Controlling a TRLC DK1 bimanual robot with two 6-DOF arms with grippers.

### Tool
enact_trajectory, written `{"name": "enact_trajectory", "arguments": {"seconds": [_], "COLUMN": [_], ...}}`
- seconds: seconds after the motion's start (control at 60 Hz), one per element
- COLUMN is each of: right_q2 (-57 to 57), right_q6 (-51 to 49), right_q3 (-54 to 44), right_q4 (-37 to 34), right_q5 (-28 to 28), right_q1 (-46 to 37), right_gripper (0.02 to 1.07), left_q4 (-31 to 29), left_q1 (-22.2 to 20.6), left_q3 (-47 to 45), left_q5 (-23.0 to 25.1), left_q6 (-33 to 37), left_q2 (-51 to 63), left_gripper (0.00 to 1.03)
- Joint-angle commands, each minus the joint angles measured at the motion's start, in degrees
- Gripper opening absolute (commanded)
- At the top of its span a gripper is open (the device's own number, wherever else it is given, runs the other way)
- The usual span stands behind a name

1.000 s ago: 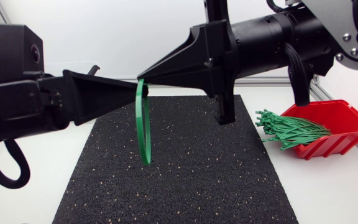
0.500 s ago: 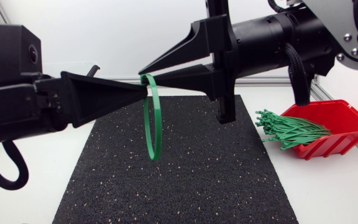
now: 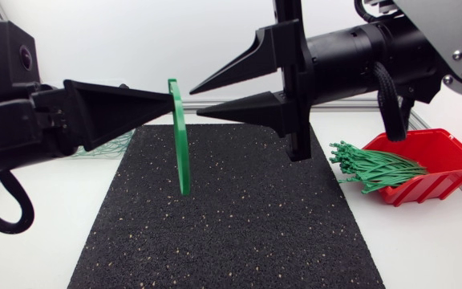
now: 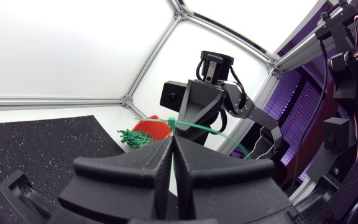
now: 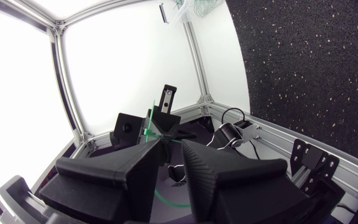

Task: Take a green cable tie from the red box, thread the tail through the head to close it, then place it in the transparent bin on the left.

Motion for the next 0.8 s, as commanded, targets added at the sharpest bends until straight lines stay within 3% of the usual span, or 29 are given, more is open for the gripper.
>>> {"name": "enact_trajectory", "arguments": {"seconds": [0.0, 0.35, 0.783], "right_q2": [-0.9, 1.1, 2.1], "right_q6": [0.7, 0.5, 0.3], "right_q3": [-1.5, -0.2, -0.6], "right_q4": [-0.6, 1.3, 1.9], "right_q5": [0.0, -0.2, -0.4], "right_q1": [-1.1, -3.2, -1.6], "right_gripper": [0.34, 0.34, 0.34], "left_q4": [0.8, 0.7, 3.1], "left_q1": [0.4, -1.0, 0.1], "left_q3": [0.2, 0.4, 1.7], "left_q5": [0.2, 1.7, 8.9], "left_q6": [1.2, 1.4, 1.2], "left_q2": [-0.5, 1.7, 4.5], "left_gripper": [0.04, 0.04, 0.05]}}
